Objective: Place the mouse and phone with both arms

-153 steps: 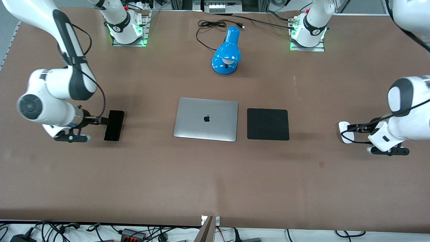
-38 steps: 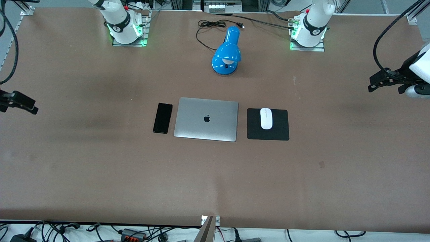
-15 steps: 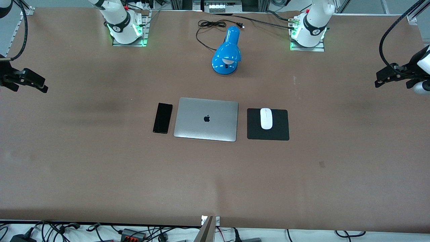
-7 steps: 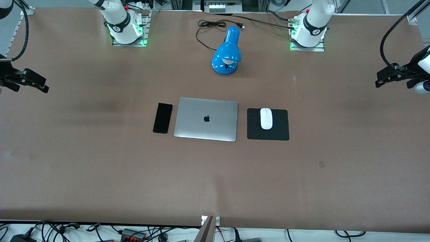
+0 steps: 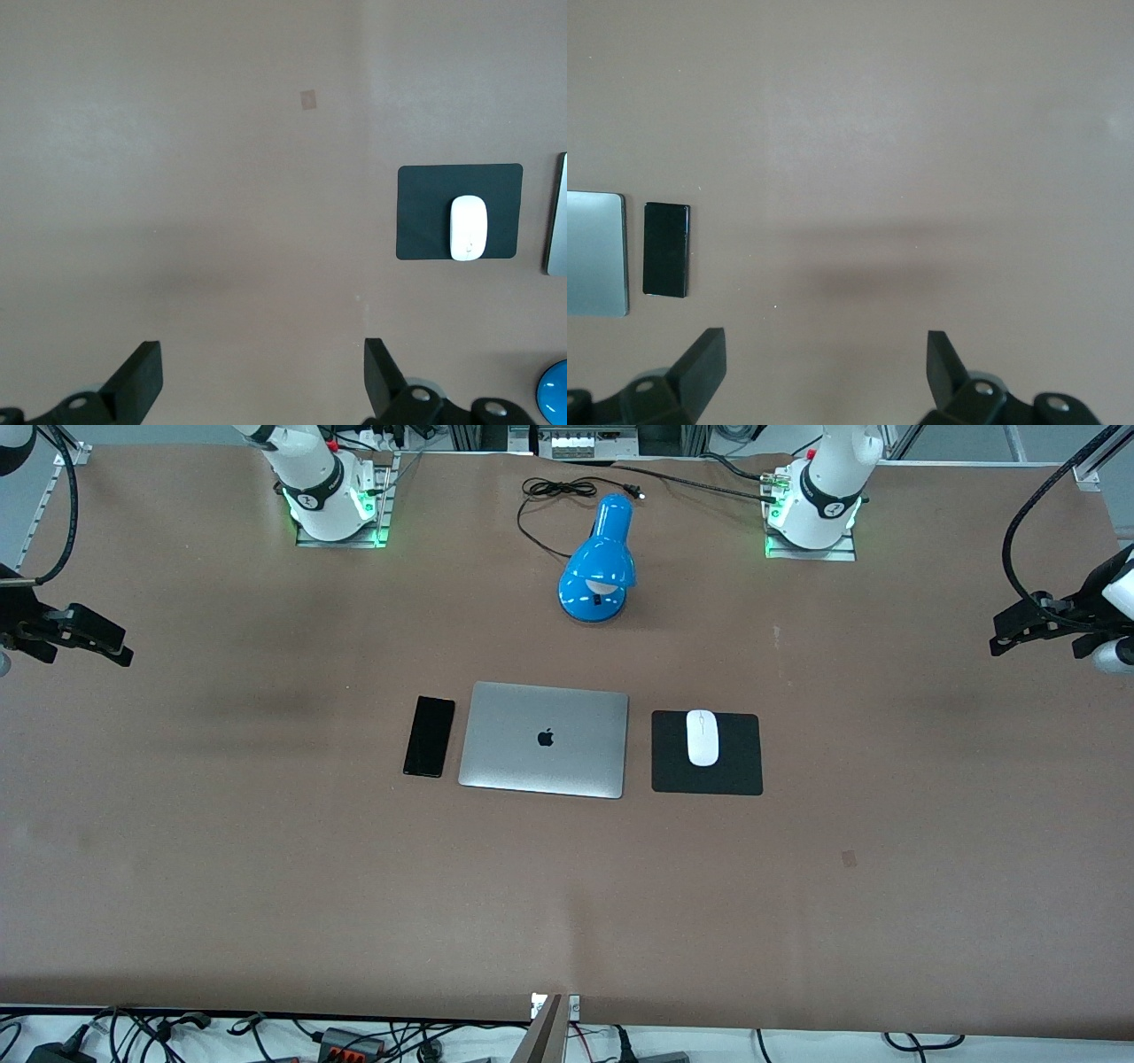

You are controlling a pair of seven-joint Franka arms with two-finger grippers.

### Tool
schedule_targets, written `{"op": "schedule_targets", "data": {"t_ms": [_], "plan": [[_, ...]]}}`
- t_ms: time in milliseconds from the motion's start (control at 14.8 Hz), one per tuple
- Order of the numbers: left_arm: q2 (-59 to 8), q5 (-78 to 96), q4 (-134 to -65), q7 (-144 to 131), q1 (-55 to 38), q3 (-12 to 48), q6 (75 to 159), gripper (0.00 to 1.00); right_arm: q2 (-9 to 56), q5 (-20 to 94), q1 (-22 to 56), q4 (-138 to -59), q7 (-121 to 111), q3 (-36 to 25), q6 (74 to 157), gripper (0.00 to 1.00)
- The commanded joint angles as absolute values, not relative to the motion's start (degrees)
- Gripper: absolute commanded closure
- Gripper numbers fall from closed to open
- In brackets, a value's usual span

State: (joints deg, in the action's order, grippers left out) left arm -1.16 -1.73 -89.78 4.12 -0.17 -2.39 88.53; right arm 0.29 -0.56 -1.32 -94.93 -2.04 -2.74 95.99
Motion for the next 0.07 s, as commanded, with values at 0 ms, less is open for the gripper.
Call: {"op": "schedule_targets", "data": {"t_ms": [0], "plan": [[-1.67, -1.76, -88.33, 5.36, -0.26, -2.72, 87.36, 0.0, -0.44, 0.09, -1.23, -95.45, -2.37, -2.64, 95.71, 0.0]]}}
